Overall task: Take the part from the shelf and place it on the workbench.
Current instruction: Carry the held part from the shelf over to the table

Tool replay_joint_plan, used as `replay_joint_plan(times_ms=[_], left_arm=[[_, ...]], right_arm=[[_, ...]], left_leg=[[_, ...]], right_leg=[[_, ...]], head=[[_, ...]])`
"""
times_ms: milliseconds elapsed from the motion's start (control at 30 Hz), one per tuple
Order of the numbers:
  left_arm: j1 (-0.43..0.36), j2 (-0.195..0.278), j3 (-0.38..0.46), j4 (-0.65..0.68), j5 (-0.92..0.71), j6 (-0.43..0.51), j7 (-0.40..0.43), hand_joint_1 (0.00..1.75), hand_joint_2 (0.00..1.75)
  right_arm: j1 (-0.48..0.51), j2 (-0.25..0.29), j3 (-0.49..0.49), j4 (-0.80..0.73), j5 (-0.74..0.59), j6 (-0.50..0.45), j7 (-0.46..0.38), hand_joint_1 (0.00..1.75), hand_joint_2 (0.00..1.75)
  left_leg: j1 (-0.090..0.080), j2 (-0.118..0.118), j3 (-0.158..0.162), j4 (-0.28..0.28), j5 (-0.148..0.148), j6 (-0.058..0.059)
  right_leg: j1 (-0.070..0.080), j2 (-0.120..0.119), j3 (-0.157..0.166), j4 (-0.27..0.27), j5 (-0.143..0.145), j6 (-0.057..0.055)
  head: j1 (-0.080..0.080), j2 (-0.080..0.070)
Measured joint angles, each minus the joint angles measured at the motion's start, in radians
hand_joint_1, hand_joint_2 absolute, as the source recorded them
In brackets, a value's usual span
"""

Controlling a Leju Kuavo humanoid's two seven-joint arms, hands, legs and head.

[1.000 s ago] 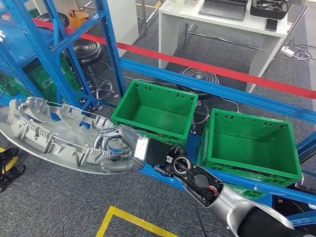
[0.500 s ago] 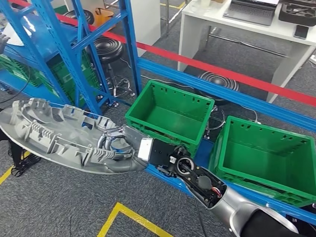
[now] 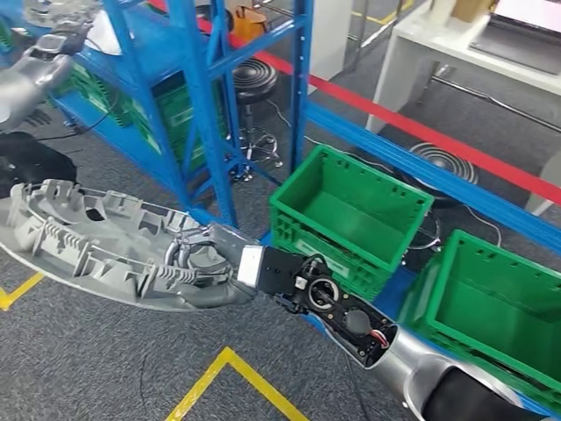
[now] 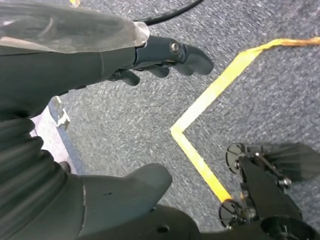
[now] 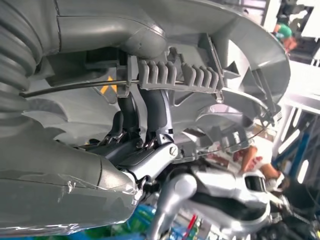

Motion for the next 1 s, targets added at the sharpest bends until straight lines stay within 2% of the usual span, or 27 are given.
replay_joint_plan(times_ms=[33,67,133,167,200,233,267,300,367,400,433,500,533,567,633,667,700,733,767,800,867,900,933,1000], left_arm=[[0.002,0.000,0.000,0.000,0.000,0.000,0.000,0.00,1.75],[0.002,0.000,0.000,0.000,-0.001,0.000,0.000,0.00,1.75],[0.002,0.000,0.000,0.000,-0.002,0.000,0.000,0.00,1.75],[0.001,0.000,0.000,0.000,-0.002,0.000,0.000,0.00,1.75],[0.001,0.000,0.000,0.000,-0.002,0.000,0.000,0.00,1.75],[0.001,0.000,0.000,0.000,-0.003,0.000,0.000,0.00,1.75],[0.001,0.000,0.000,0.000,-0.003,0.000,0.000,0.00,1.75],[0.001,0.000,0.000,0.000,-0.003,0.000,0.000,0.00,1.75],[0.001,-0.002,0.000,0.000,-0.002,0.000,0.000,0.00,1.75],[0.000,-0.002,0.000,0.000,-0.002,0.000,0.000,0.00,1.75],[0.000,-0.003,0.000,0.000,-0.002,0.000,0.000,0.00,1.75],[0.004,-0.002,0.000,0.000,-0.002,0.000,0.000,0.00,1.75],[0.006,-0.002,0.000,0.000,-0.002,0.000,0.000,0.00,1.75],[0.007,-0.002,0.000,0.000,-0.002,0.000,0.000,0.00,1.75],[0.005,-0.003,0.000,0.000,-0.001,0.000,0.001,0.00,1.75],[0.004,-0.003,0.000,0.000,0.000,0.000,0.001,0.00,1.75],[0.002,-0.003,0.000,0.000,0.001,0.000,0.001,0.00,1.75],[0.002,-0.003,0.000,0.000,0.001,0.000,0.001,0.00,1.75],[0.003,-0.003,0.000,0.000,0.002,0.000,0.001,0.00,1.75],[0.003,-0.003,0.000,0.000,0.002,0.000,0.001,0.00,1.75],[0.002,-0.002,0.000,0.000,0.002,0.000,0.000,0.00,1.75],[0.001,-0.002,0.000,0.000,0.001,0.000,-0.001,0.00,1.75],[0.000,-0.002,0.000,0.000,0.001,0.000,-0.002,0.00,1.75],[0.000,-0.002,0.000,0.000,0.001,0.000,-0.003,0.00,1.75]], right_arm=[[0.000,0.000,0.000,0.000,0.000,0.000,0.000,1.75,1.75],[-0.001,0.000,0.000,-0.001,0.000,0.000,0.000,1.75,1.75],[0.000,-0.001,0.000,-0.002,0.000,-0.001,0.001,1.75,1.75],[0.001,-0.001,-0.001,-0.002,0.000,-0.001,0.002,1.75,1.75],[0.003,-0.002,-0.001,-0.002,0.000,-0.001,0.003,1.75,1.75],[0.005,-0.002,-0.001,-0.002,0.000,-0.002,0.005,1.75,1.75],[0.007,-0.002,-0.001,-0.003,0.000,-0.002,0.006,1.75,1.75],[0.007,-0.002,-0.001,-0.003,0.000,-0.002,0.007,1.75,1.75],[0.007,-0.002,-0.001,-0.004,0.000,-0.002,0.007,1.75,1.75],[0.008,-0.002,-0.001,-0.005,0.000,-0.002,0.008,1.75,1.75],[0.008,-0.002,-0.001,-0.005,0.000,-0.002,0.008,1.75,1.75],[0.007,-0.002,0.000,-0.007,0.000,-0.003,0.009,1.75,1.75],[0.006,-0.002,0.000,-0.007,0.000,-0.004,0.010,1.75,1.75],[0.005,-0.002,0.000,-0.008,0.000,-0.005,0.011,1.75,1.75],[0.005,-0.002,0.000,-0.008,0.000,-0.007,0.012,1.75,1.75],[0.005,-0.002,0.000,-0.009,0.000,-0.007,0.012,1.75,1.75],[0.006,-0.002,0.000,-0.009,0.000,-0.007,0.012,1.75,1.75],[0.006,-0.002,0.000,-0.009,0.000,-0.007,0.012,1.75,1.75],[0.006,-0.002,0.000,-0.009,0.000,-0.007,0.012,1.75,1.75],[0.005,-0.002,0.000,-0.009,0.000,-0.007,0.012,1.75,1.75],[0.003,-0.002,0.000,-0.009,0.000,-0.007,0.012,1.75,1.75],[0.003,-0.002,0.000,-0.009,0.000,-0.007,0.013,1.75,1.75],[0.002,-0.002,0.001,-0.009,0.000,-0.006,0.013,1.75,1.75],[0.000,-0.002,0.002,-0.009,0.000,-0.006,0.013,1.75,1.75]], left_leg=[[0.000,-0.012,0.001,-0.001,0.001,0.006],[0.002,-0.024,0.002,-0.003,0.002,0.013],[0.001,-0.046,0.004,-0.004,0.002,0.022],[-0.001,-0.059,0.004,-0.004,0.002,0.026],[-0.004,-0.073,0.005,-0.004,0.001,0.028],[-0.006,-0.088,0.006,-0.004,0.000,0.029],[-0.007,-0.104,0.008,-0.004,0.000,0.029],[-0.007,-0.120,0.011,-0.003,-0.001,0.028],[-0.007,-0.148,0.012,-0.001,-0.004,0.024],[-0.006,-0.160,0.010,0.000,-0.004,0.020],[-0.005,-0.171,0.006,0.000,-0.003,0.015],[0.000,-0.192,0.002,-0.005,0.000,0.001],[0.000,-0.181,0.000,-0.001,-0.002,-0.004],[-0.001,-0.156,-0.008,0.016,-0.013,-0.009],[-0.005,-0.085,-0.060,0.120,-0.065,-0.015],[-0.005,-0.064,-0.097,0.192,-0.095,-0.019],[-0.005,-0.054,-0.131,0.254,-0.116,-0.022],[-0.004,-0.050,-0.148,0.285,-0.119,-0.024],[-0.004,-0.046,-0.145,0.274,-0.103,-0.025],[-0.004,-0.039,-0.120,0.225,-0.074,-0.024],[-0.008,0.001,-0.041,0.077,-0.012,-0.018],[-0.012,0.014,-0.014,0.025,0.004,-0.012],[-0.016,0.021,0.000,-0.003,0.009,-0.005],[-0.020,0.000,-0.001,-0.009,0.007,0.010]], right_leg=[[-0.004,0.012,-0.001,0.009,-0.010,0.005],[-0.007,0.036,-0.011,0.038,-0.031,0.009],[-0.007,0.098,-0.068,0.162,-0.096,0.010],[-0.006,0.114,-0.106,0.237,-0.125,0.008],[-0.004,0.121,-0.137,0.292,-0.140,0.007],[-0.004,0.124,-0.153,0.313,-0.134,0.004],[-0.004,0.127,-0.149,0.290,-0.108,0.001],[-0.004,0.135,-0.129,0.232,-0.067,-0.004],[-0.006,0.181,-0.075,0.091,0.005,-0.013],[-0.006,0.200,-0.058,0.047,0.021,-0.015],[-0.005,0.210,-0.050,0.026,0.024,-0.016],[-0.003,0.193,-0.042,0.016,0.023,-0.022],[-0.004,0.180,-0.036,0.008,0.026,-0.028],[-0.005,0.168,-0.029,-0.001,0.029,-0.034],[-0.002,0.140,-0.020,-0.011,0.032,-0.043],[0.000,0.125,-0.020,-0.012,0.031,-0.046],[0.002,0.110,-0.019,-0.012,0.029,-0.048],[0.003,0.096,-0.018,-0.012,0.027,-0.048],[0.004,0.083,-0.017,-0.012,0.025,-0.048],[0.004,0.071,-0.014,-0.012,0.022,-0.047],[0.007,0.050,-0.007,-0.009,0.013,-0.039],[0.011,0.041,-0.005,-0.007,0.008,-0.034],[0.014,0.033,-0.002,-0.006,0.004,-0.028],[0.015,0.015,0.003,-0.006,-0.002,-0.018]], head=[[0.003,0.000],[0.007,0.000],[0.019,0.000],[0.024,0.000],[0.028,0.000],[0.030,0.000],[0.031,0.000],[0.033,0.000],[0.036,0.000],[0.036,0.000],[0.035,0.000],[0.034,0.000],[0.032,0.000],[0.025,0.000],[0.009,0.000],[0.001,0.000],[-0.002,0.000],[-0.003,0.000],[-0.005,0.000],[-0.007,0.000],[-0.011,0.000],[-0.010,0.000],[-0.008,0.000],[-0.002,0.000]])
